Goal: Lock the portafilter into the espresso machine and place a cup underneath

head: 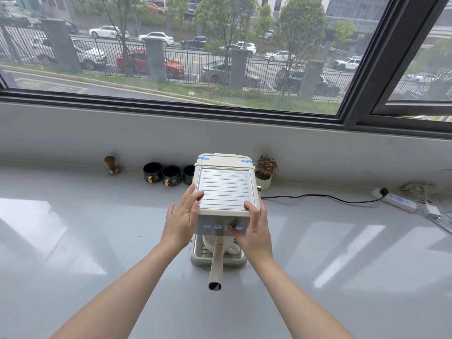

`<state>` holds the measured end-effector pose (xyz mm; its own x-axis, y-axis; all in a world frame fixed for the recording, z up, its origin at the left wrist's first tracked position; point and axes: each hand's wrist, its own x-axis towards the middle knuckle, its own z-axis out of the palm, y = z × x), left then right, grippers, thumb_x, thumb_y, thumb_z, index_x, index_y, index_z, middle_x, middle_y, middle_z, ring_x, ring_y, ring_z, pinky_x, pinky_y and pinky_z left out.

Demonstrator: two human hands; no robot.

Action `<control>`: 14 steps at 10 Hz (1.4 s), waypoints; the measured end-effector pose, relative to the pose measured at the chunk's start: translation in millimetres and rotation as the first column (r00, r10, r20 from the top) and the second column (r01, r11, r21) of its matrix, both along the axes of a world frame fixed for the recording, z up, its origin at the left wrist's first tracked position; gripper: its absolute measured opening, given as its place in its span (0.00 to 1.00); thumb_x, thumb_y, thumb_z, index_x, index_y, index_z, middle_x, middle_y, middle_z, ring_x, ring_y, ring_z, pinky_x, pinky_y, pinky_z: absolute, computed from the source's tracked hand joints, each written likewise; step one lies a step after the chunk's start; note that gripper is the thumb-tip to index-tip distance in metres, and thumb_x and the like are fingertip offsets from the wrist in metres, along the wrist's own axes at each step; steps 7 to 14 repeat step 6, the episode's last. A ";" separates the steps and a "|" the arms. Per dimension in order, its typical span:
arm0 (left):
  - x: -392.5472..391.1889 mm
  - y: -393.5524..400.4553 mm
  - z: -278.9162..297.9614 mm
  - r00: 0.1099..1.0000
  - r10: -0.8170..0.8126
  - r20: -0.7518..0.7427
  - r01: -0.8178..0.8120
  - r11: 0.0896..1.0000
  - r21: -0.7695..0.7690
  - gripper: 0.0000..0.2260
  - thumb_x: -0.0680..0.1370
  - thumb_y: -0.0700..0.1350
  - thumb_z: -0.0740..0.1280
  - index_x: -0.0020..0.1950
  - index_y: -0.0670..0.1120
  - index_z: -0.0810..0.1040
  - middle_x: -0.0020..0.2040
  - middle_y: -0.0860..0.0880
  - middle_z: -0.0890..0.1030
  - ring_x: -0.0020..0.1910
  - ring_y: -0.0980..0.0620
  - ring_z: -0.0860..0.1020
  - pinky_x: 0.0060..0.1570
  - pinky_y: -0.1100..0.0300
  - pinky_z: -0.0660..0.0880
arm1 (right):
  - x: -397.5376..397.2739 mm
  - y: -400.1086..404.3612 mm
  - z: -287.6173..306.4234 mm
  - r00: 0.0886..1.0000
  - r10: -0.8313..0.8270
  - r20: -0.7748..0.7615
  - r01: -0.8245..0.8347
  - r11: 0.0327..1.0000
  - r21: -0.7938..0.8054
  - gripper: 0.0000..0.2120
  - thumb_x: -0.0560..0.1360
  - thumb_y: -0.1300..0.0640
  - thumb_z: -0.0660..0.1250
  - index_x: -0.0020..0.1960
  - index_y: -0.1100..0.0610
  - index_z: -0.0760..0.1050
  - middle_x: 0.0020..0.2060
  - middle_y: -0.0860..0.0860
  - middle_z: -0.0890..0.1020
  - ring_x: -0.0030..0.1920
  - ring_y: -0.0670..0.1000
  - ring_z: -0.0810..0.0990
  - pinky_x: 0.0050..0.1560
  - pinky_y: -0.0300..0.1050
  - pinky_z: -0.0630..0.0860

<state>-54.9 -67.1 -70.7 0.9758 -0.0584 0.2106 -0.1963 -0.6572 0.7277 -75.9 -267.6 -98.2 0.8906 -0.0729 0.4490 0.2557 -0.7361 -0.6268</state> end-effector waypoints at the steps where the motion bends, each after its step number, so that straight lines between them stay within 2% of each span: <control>1: 0.0 0.0 -0.3 1.000 0.002 0.002 -0.002 1.000 -0.006 0.20 0.80 0.55 0.44 0.69 0.60 0.64 0.76 0.61 0.55 0.71 0.60 0.60 0.73 0.44 0.50 | 0.0 -0.1 -0.4 1.000 -0.001 0.004 0.001 1.000 0.001 0.33 0.66 0.42 0.71 0.65 0.46 0.59 0.73 0.55 0.60 0.70 0.57 0.67 0.54 0.54 0.79; 4: -0.2 -0.9 -0.7 1.000 0.008 0.004 -0.008 1.000 -0.012 0.22 0.78 0.59 0.42 0.68 0.60 0.64 0.76 0.61 0.56 0.71 0.58 0.63 0.72 0.42 0.51 | -1.0 0.3 3.7 1.000 -0.012 -0.008 0.012 1.000 0.017 0.33 0.66 0.45 0.73 0.64 0.46 0.60 0.73 0.53 0.60 0.70 0.57 0.67 0.54 0.54 0.79; 5: 0.3 -0.3 -1.6 1.000 0.004 0.005 -0.004 1.000 -0.009 0.22 0.78 0.58 0.42 0.68 0.61 0.64 0.76 0.62 0.55 0.70 0.59 0.63 0.73 0.43 0.50 | -3.6 -1.7 4.8 1.000 -0.016 -0.021 0.017 1.000 0.010 0.30 0.67 0.39 0.68 0.64 0.47 0.62 0.73 0.53 0.61 0.70 0.56 0.67 0.57 0.56 0.77; 6: -1.0 -2.1 3.6 1.000 0.014 0.005 -0.014 1.000 -0.005 0.22 0.78 0.59 0.41 0.68 0.62 0.64 0.76 0.62 0.55 0.70 0.60 0.63 0.73 0.43 0.50 | -3.9 -1.3 28.7 0.998 -0.022 0.055 0.020 0.999 0.035 0.28 0.72 0.33 0.58 0.63 0.51 0.67 0.74 0.55 0.62 0.72 0.55 0.66 0.61 0.55 0.74; 14: -1.0 -2.1 3.6 1.000 0.014 0.005 -0.014 1.000 -0.005 0.22 0.78 0.59 0.41 0.68 0.62 0.64 0.76 0.62 0.55 0.70 0.60 0.63 0.73 0.43 0.50 | -3.9 -1.3 28.7 0.998 -0.022 0.055 0.020 0.999 0.035 0.28 0.72 0.33 0.58 0.63 0.51 0.67 0.74 0.55 0.62 0.72 0.55 0.66 0.61 0.55 0.74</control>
